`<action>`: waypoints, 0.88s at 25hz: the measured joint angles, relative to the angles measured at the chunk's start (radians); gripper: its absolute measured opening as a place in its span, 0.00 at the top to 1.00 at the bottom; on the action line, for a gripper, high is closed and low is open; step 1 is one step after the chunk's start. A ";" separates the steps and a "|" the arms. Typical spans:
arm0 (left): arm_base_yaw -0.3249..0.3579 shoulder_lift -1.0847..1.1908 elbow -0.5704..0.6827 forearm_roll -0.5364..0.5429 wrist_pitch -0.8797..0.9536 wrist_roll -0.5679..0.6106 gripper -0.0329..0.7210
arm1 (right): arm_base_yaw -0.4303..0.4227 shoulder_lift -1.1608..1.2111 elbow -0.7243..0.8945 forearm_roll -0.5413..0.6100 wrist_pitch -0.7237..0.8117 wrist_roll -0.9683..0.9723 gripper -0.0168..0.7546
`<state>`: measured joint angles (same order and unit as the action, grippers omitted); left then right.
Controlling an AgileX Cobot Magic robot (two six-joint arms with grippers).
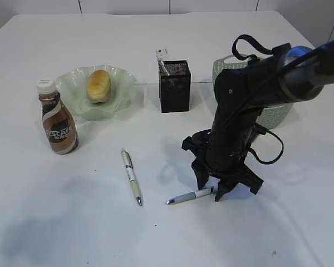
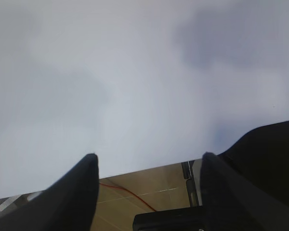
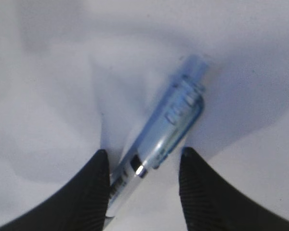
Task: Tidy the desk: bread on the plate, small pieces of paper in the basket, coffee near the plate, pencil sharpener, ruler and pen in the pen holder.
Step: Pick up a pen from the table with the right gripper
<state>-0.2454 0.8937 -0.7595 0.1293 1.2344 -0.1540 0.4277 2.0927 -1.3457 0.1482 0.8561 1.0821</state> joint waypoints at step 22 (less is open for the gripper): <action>0.000 0.000 0.000 0.000 0.000 0.000 0.34 | 0.000 0.002 -0.002 0.002 0.076 -0.243 0.86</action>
<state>-0.2454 0.8937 -0.7595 0.1293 1.2344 -0.1540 0.4277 2.0950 -1.3478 0.1500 0.9321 0.8395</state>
